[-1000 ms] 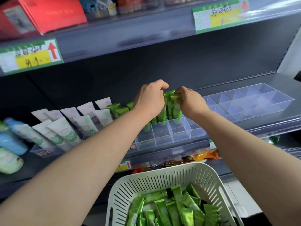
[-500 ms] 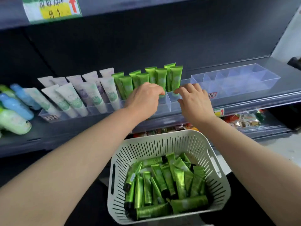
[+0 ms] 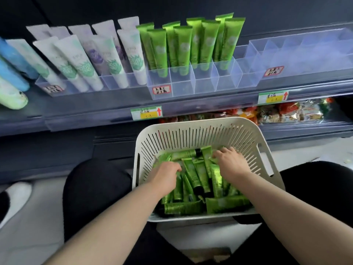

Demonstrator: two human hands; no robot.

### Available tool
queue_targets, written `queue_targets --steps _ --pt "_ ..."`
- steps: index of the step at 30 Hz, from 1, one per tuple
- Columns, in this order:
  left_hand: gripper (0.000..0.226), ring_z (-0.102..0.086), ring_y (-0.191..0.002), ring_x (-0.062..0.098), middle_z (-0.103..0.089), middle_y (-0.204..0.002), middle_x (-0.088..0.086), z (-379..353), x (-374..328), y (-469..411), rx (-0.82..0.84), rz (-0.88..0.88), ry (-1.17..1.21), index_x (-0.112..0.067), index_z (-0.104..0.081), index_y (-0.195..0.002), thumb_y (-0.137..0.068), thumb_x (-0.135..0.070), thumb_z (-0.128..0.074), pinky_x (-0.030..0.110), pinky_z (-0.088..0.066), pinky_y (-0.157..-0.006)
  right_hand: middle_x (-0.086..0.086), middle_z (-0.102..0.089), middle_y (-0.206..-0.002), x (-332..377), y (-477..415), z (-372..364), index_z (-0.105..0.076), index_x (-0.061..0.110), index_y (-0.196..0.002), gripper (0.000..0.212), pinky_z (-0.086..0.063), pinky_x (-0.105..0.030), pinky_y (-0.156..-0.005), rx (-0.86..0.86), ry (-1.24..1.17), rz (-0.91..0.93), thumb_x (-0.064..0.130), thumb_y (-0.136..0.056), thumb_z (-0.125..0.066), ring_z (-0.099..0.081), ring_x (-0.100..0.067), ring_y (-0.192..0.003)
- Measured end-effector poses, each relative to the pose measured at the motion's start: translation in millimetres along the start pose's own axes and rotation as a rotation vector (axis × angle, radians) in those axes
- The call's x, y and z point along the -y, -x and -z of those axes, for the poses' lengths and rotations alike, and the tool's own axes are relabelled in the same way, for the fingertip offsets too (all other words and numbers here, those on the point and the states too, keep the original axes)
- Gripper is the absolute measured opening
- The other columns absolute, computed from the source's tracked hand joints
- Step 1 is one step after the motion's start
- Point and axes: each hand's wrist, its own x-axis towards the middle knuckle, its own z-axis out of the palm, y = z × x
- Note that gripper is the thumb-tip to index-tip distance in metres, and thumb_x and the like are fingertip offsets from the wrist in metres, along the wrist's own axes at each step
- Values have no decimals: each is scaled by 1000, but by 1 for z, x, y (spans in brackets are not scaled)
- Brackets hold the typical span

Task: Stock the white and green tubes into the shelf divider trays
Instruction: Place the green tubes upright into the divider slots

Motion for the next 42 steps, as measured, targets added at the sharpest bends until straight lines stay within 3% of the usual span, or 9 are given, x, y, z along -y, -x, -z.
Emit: queue_targets --steps 4,11,18,21,25,30,33,38,42 --pt "39 -62 -103 9 -56 -135 -6 -17 0 -5 -41 26 58 -25 -58 -126 -95 -2 -53 25 -53 -85 -6 -50 -131 -5 1 -20 -44 21 -135 43 -44 -43 -98 140 18 -125 19 -92 -48 -43 -27 -124" --pt "46 -62 -103 14 -61 -123 -1 -26 5 -11 -6 62 38 -18 -56 -128 -88 5 -56 31 -52 -91 -2 -58 -109 4 -1 -28 -32 28 -132 60 -48 -31 -61 220 -44 -142 61 -86 -51 -60 -21 -86" --pt "71 -64 -96 20 -61 -124 7 -27 6 -16 164 65 34 -25 -39 -145 -85 13 -46 33 -54 -81 0 -60 -97 19 3 -17 -44 19 -118 43 -49 -25 -52 192 -409 -67 15 -82 -65 -58 -13 -70" --pt "69 -63 -82 20 -57 -132 10 -28 5 -19 222 99 60 -28 -45 -142 -86 13 -47 26 -44 -59 -5 -61 -117 21 6 -13 -46 21 -126 49 -53 -26 -66 110 -563 3 -2 -83 -55 -61 -18 -98" --pt "23 -57 -73 17 -66 -107 5 -31 7 -24 184 177 143 -20 -64 -118 -95 -23 -61 28 -45 -62 -1 -60 -126 13 5 -3 -55 21 -126 41 -55 -29 -80 -30 -633 8 7 -88 -60 -63 -17 -100" --pt "13 -63 -92 18 -67 -95 -3 -31 11 -26 120 267 295 -16 -70 -96 -87 -26 -71 34 -51 -83 1 -65 -94 9 3 -5 -60 23 -124 32 -40 -17 -43 -27 -595 -40 18 -92 -59 -45 -6 -42" --pt "23 -59 -82 12 -60 -93 -6 -27 10 -28 147 277 363 -23 -64 -109 -88 -16 -70 30 -52 -76 5 -62 -86 12 3 -8 -60 25 -123 30 -33 -13 -38 -11 -592 -29 18 -94 -57 -43 -5 -40" --pt "43 -54 -120 21 -57 -131 1 -27 8 -29 265 261 405 -29 -62 -124 -84 -19 -75 34 -45 -101 4 -63 -86 12 3 -10 -59 25 -124 31 -30 -12 -36 -19 -594 -36 16 -94 -55 -41 -3 -39" --pt "48 -56 -101 19 -60 -114 0 -28 4 -29 200 341 484 -23 -57 -127 -83 -11 -74 30 -48 -83 2 -65 -89 14 2 -8 -60 25 -122 29 -33 -13 -37 5 -595 -24 17 -95 -55 -43 -3 -39"
